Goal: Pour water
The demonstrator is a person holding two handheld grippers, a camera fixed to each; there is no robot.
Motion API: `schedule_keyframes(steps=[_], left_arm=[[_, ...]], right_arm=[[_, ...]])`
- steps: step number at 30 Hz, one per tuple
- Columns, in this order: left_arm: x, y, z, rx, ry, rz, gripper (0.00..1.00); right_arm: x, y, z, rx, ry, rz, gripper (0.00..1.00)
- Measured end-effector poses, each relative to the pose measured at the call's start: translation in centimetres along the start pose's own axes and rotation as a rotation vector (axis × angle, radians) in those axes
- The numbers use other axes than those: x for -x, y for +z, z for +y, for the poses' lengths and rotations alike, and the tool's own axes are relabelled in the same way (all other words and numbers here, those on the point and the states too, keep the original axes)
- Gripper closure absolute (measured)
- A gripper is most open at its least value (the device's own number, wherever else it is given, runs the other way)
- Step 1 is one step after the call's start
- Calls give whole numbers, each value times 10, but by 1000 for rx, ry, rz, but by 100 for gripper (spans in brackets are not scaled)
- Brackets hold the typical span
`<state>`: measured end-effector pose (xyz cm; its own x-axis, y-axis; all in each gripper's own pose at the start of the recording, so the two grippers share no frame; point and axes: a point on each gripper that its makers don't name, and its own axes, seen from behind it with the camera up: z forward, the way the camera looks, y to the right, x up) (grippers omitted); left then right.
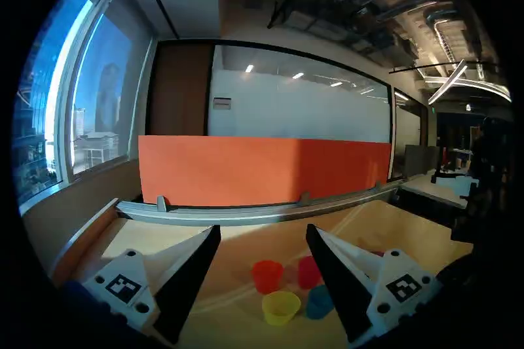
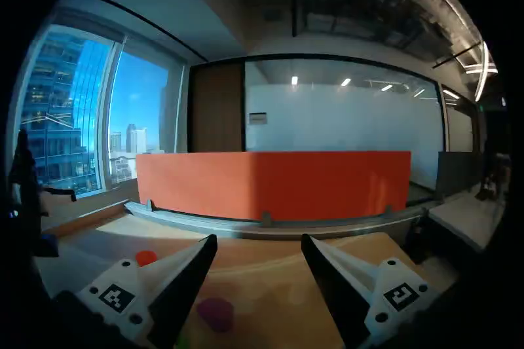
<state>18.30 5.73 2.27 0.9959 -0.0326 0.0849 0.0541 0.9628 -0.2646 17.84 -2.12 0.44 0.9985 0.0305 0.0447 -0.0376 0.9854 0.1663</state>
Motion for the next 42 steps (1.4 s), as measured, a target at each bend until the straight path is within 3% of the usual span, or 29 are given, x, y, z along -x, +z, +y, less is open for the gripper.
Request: schedule_keyframes(steps=[8, 24, 30, 42], left_arm=[[-7, 0, 12, 79, 2, -1, 3], [-3, -2, 58, 318, -78, -12, 3], [-9, -5, 73, 392, -47, -10, 3], [-6, -11, 86, 454, 23, -29, 3]], right_arm=[[2, -2, -18, -87, -8, -13, 1], [-1, -23, -86, -409, -35, -19, 1], [-6, -28, -93, -463, -23, -11, 1], [2, -31, -102, -511, -65, -52, 1]])
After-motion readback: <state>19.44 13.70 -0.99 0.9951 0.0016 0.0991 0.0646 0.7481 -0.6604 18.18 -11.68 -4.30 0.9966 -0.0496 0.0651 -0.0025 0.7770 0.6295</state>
